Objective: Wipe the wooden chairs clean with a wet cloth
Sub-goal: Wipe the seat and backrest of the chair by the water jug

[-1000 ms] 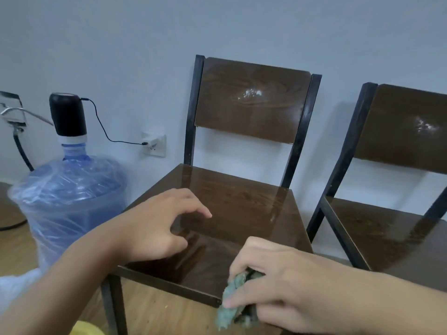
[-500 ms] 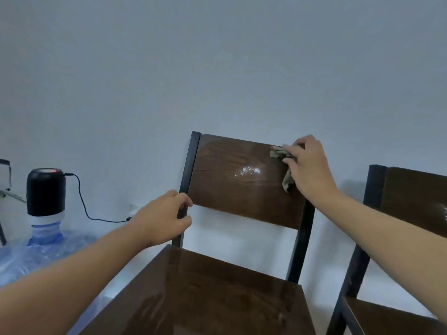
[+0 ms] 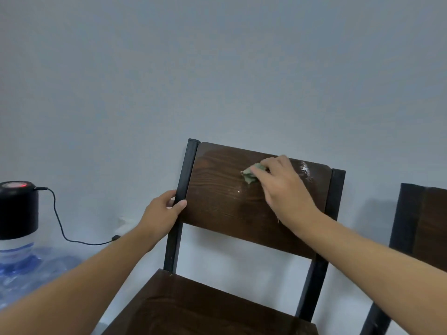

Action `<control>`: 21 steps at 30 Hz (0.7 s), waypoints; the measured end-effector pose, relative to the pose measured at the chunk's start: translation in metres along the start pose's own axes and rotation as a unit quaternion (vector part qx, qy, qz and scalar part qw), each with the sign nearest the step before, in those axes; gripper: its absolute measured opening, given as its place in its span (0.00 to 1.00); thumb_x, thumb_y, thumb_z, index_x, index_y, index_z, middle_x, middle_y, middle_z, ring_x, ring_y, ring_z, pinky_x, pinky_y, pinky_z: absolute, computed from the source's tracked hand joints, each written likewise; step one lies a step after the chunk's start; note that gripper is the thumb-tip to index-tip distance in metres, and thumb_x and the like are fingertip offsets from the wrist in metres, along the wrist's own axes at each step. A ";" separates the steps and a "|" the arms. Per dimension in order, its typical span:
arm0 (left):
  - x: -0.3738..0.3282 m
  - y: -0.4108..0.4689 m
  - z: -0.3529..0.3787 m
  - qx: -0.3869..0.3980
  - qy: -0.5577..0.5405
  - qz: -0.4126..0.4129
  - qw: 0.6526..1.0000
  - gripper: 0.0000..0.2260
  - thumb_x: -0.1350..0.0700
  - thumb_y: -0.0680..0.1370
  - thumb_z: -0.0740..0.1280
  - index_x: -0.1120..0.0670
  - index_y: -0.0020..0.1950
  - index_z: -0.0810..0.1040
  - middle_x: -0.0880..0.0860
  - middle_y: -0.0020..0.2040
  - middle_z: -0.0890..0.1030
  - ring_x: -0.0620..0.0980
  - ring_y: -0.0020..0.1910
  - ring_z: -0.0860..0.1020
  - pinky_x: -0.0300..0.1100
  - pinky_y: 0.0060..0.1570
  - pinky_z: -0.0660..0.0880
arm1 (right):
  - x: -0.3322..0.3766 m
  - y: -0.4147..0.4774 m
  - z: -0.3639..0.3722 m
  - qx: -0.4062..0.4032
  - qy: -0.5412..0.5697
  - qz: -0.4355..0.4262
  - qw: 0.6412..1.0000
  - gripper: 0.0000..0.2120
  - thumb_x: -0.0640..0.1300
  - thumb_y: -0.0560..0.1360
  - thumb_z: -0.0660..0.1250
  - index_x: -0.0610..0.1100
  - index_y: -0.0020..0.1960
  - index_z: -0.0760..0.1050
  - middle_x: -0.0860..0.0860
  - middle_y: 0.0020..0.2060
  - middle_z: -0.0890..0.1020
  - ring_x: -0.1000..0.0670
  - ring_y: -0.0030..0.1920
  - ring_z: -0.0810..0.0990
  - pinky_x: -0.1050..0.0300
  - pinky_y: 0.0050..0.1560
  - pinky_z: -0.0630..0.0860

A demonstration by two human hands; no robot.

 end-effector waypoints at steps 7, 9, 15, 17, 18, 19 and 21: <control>0.008 0.003 -0.003 0.004 -0.030 0.020 0.999 0.15 0.51 0.83 0.64 0.48 0.68 0.79 0.49 0.54 0.82 0.55 0.64 0.78 0.58 0.67 0.75 | 0.035 -0.036 0.014 0.100 0.012 -0.111 0.989 0.23 0.29 0.66 0.74 0.35 0.61 0.81 0.41 0.53 0.83 0.42 0.51 0.78 0.50 0.48 0.82; 0.010 0.004 -0.002 0.003 -0.045 0.019 0.999 0.15 0.51 0.83 0.64 0.49 0.68 0.79 0.48 0.55 0.83 0.53 0.63 0.79 0.57 0.67 0.75 | 0.012 -0.001 0.010 0.039 -0.007 -0.006 0.999 0.22 0.25 0.66 0.71 0.34 0.60 0.82 0.39 0.52 0.82 0.40 0.52 0.76 0.48 0.48 0.80; 0.014 0.006 -0.001 -0.007 -0.045 0.024 0.999 0.15 0.50 0.82 0.64 0.48 0.69 0.79 0.50 0.58 0.84 0.52 0.62 0.79 0.55 0.67 0.75 | 0.087 0.007 0.037 0.061 -0.009 -0.118 0.991 0.14 0.31 0.76 0.58 0.33 0.52 0.82 0.40 0.44 0.82 0.39 0.44 0.78 0.48 0.45 0.79; 0.015 0.007 -0.001 -0.014 -0.044 0.026 0.999 0.14 0.50 0.82 0.64 0.48 0.67 0.80 0.50 0.56 0.84 0.52 0.62 0.79 0.55 0.67 0.75 | 0.107 -0.034 0.047 0.155 -0.017 -0.196 0.968 0.16 0.34 0.79 0.55 0.34 0.57 0.81 0.42 0.47 0.81 0.42 0.45 0.77 0.49 0.47 0.80; 0.015 0.007 -0.001 -0.015 -0.043 0.026 0.999 0.14 0.50 0.82 0.64 0.49 0.67 0.80 0.50 0.56 0.84 0.53 0.62 0.79 0.55 0.67 0.75 | 0.106 -0.052 0.046 0.193 -0.022 -0.221 0.956 0.16 0.36 0.79 0.57 0.35 0.59 0.80 0.43 0.49 0.81 0.43 0.46 0.78 0.49 0.47 0.81; 0.015 0.007 -0.001 -0.016 -0.041 0.025 0.999 0.15 0.50 0.83 0.64 0.49 0.68 0.79 0.51 0.57 0.83 0.54 0.63 0.78 0.55 0.68 0.74 | 0.098 -0.063 0.039 0.201 -0.018 -0.233 0.951 0.15 0.37 0.77 0.60 0.36 0.60 0.81 0.43 0.50 0.81 0.44 0.47 0.78 0.50 0.47 0.82; 0.015 0.007 0.000 -0.017 -0.038 0.027 0.999 0.15 0.49 0.83 0.64 0.47 0.68 0.79 0.52 0.59 0.82 0.53 0.63 0.77 0.55 0.68 0.74 | 0.066 -0.061 0.015 0.141 -0.003 -0.202 0.969 0.15 0.36 0.75 0.64 0.36 0.59 0.82 0.43 0.50 0.82 0.44 0.45 0.79 0.50 0.45 0.82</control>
Point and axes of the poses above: each hand's wrist, its own y-axis towards the middle knuckle, its own z-axis out of the palm, x = y × z, the point moved 8 cm from there along y, towards the middle knuckle
